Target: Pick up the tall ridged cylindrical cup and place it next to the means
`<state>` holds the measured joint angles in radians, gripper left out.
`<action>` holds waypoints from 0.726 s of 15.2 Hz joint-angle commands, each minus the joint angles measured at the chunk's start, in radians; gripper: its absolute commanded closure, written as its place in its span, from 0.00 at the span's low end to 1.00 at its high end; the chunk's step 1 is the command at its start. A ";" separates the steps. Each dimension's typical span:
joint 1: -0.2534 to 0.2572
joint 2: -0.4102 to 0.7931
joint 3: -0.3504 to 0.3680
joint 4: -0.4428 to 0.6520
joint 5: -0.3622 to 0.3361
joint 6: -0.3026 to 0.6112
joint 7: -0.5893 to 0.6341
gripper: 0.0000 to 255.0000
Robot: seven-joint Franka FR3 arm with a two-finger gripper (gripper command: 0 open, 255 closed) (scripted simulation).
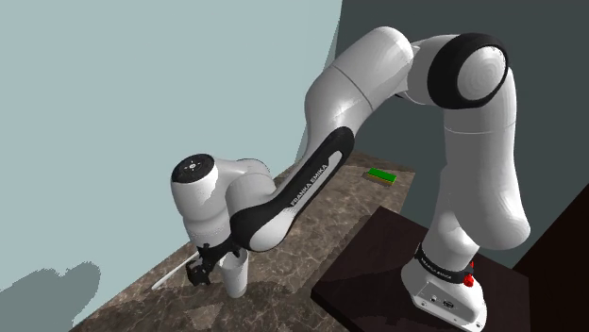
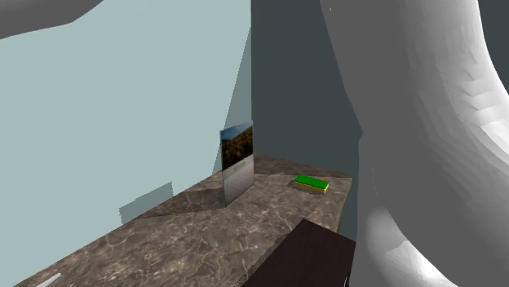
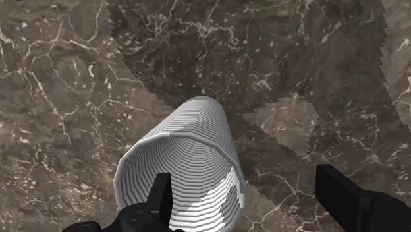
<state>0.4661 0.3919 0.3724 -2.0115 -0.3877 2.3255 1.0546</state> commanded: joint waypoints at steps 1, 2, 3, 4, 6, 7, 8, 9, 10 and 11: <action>-0.004 -0.033 0.013 0.007 0.023 -0.037 -0.014 0.00; -0.007 -0.054 0.021 0.014 0.038 -0.062 -0.024 0.00; -0.008 -0.070 0.027 0.020 0.050 -0.083 -0.031 0.00; -0.008 -0.070 0.027 0.020 0.050 -0.083 -0.031 0.00; -0.008 -0.070 0.027 0.020 0.050 -0.083 -0.031 0.00; -0.008 -0.070 0.027 0.020 0.050 -0.083 -0.031 0.00; -0.008 -0.070 0.027 0.020 0.050 -0.083 -0.031 0.00; -0.008 -0.070 0.027 0.020 0.050 -0.083 -0.031 0.00; -0.008 -0.070 0.027 0.020 0.050 -0.083 -0.031 0.00; -0.008 -0.070 0.027 0.020 0.050 -0.083 -0.031 0.00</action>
